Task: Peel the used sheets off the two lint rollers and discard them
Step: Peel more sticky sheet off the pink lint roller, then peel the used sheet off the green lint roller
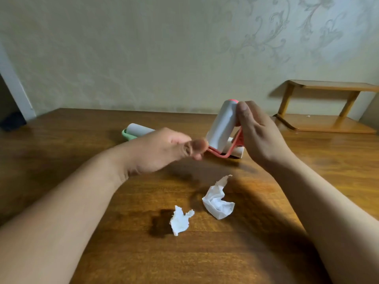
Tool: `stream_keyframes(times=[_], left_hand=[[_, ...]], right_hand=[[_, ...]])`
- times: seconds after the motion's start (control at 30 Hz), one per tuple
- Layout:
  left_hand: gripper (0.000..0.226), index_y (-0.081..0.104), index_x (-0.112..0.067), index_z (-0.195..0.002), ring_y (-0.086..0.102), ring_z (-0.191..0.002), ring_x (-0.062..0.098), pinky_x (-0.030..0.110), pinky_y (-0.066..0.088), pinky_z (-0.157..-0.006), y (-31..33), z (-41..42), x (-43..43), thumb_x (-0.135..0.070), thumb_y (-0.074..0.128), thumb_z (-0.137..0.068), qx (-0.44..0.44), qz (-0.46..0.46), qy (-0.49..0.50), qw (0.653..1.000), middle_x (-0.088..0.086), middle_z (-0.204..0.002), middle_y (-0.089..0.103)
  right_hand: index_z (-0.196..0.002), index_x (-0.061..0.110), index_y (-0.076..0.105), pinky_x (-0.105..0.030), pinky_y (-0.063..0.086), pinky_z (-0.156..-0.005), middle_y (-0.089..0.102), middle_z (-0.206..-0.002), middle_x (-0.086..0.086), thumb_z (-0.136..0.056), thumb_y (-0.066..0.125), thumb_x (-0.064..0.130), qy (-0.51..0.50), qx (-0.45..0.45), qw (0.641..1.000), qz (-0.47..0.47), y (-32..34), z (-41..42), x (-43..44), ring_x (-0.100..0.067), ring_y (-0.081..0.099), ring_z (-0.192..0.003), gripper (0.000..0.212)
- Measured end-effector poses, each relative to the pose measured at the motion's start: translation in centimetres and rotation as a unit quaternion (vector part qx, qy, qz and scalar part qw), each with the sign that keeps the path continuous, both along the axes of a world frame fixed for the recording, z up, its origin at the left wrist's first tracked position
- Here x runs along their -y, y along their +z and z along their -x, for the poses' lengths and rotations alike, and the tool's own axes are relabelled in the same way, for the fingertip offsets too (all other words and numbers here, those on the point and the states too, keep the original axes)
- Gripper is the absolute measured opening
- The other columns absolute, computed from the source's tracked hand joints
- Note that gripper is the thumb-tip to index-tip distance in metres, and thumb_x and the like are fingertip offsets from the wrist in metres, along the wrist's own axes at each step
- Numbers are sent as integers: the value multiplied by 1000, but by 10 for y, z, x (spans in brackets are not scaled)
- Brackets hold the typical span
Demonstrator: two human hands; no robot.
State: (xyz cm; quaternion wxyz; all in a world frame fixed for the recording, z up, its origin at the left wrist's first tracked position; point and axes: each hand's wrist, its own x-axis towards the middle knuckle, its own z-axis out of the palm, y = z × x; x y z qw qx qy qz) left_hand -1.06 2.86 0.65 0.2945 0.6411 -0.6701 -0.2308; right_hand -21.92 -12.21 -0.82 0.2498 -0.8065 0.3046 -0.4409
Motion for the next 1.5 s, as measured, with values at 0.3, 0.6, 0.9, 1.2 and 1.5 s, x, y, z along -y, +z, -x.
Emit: stream_keyframes(times=[0.3, 0.6, 0.9, 1.2, 1.5], left_hand=[[37, 57, -47, -128, 65, -106, -12, 22, 50, -87, -21, -6, 22, -57, 75, -97, -26, 137, 120, 983, -30, -119, 69], [79, 33, -79, -137, 67, -82, -6, 9, 47, -65, -22, -30, 15, -36, 82, -92, 57, 87, 167, 980, -14, -111, 66], [88, 31, -34, -166, 45, -147, 36, 52, 42, -115, -19, -59, 13, -53, 76, -94, 197, -19, 334, 922, 4, -162, 39], [90, 22, -29, -168, 67, -89, 25, 33, 49, -56, -27, -80, 9, -45, 75, -97, 190, -111, 375, 901, 11, -143, 51], [58, 36, -32, -156, 64, -85, 22, 38, 53, -60, -40, -87, 11, -13, 52, -103, 183, -32, 368, 911, 1, -124, 53]], right_hand=[[-155, 28, 49, -36, 57, -101, 65, -142, 8, -109, 46, 63, 87, -81, 993, 6, 14, -3, -25, -11, 65, -126, 58], [-127, 30, 74, -15, 46, -65, 76, -102, 12, -113, 59, 32, 33, -75, 997, 7, -14, -21, -8, -2, 67, -81, 21], [-136, 35, 73, -37, 33, -88, 71, -124, 2, -110, 61, 33, -81, -242, 954, 157, -25, -40, 8, -30, 59, -122, 29], [-143, 33, 68, -44, 39, -102, 65, -133, -1, -103, 63, 54, -108, -235, 957, 128, -23, -28, 7, -29, 56, -128, 45], [-134, 22, 73, -54, 49, -105, 68, -135, -6, -106, 66, 39, -121, -145, 974, 122, -15, -22, -5, -32, 60, -125, 33]])
